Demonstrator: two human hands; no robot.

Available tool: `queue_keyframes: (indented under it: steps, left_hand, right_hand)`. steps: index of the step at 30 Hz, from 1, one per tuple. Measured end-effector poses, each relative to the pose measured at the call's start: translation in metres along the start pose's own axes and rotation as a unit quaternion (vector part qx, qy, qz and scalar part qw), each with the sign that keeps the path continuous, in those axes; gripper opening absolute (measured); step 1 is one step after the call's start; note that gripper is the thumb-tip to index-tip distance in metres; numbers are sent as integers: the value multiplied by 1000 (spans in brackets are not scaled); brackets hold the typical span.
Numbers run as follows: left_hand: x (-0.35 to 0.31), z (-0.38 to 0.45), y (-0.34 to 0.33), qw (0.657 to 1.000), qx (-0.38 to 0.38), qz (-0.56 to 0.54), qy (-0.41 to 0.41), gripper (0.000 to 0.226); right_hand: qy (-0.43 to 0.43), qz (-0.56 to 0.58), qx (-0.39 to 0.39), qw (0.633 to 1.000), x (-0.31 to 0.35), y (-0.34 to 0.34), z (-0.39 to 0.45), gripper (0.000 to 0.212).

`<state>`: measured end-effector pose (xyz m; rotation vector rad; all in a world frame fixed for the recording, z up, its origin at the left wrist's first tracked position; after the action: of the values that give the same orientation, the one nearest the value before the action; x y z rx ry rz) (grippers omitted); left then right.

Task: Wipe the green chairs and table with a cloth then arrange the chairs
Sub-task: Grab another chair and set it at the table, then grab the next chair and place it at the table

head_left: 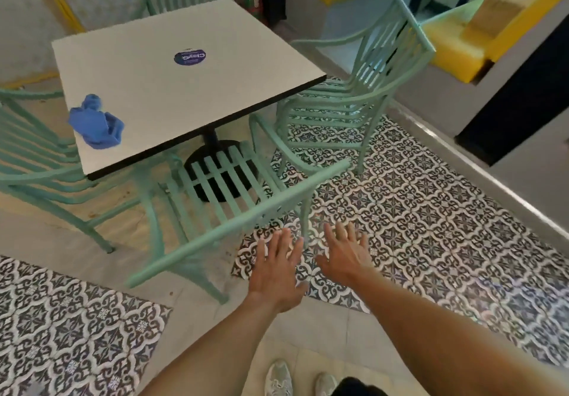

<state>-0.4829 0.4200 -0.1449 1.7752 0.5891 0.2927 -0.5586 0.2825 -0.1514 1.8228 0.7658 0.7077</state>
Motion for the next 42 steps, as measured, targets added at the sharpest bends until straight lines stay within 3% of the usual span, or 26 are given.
queue_keyframes:
  steps: [4, 13, 20, 26, 35, 42]
  left_hand:
    - [-62, 51, 2, 996, 85, -4, -33, 89]
    - [-215, 171, 15, 984, 116, 54, -121, 81]
    - [-336, 276, 58, 987, 95, 50, -116, 82]
    - [-406, 356, 108, 992, 49, 37, -109, 84]
    - [-455, 509, 140, 996, 38, 28, -71, 83]
    - [-465, 630, 181, 999, 29, 6, -13, 84]
  right_hand:
    - [-106, 21, 43, 993, -84, -5, -35, 83]
    - [-220, 116, 55, 967, -273, 21, -41, 80]
    - [-203, 118, 20, 972, -415, 95, 7, 76]
    - [-182, 102, -18, 978, -499, 165, 62, 75]
    - [-147, 65, -30, 987, -597, 224, 191, 77]
    - [-122, 54, 16, 991, -665, 271, 315, 78]
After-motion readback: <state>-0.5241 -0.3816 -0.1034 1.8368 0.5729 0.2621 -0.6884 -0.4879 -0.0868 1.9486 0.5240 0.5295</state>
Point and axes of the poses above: each hand's wrist, its own z-axis towards the middle knuckle, its own y-axis out of the back of the hand, x = y × z, the point moved 5 cm from there along z, towards the middle knuckle, and after that the axes turned 4 degrees about -x, right-handed, at the moved point
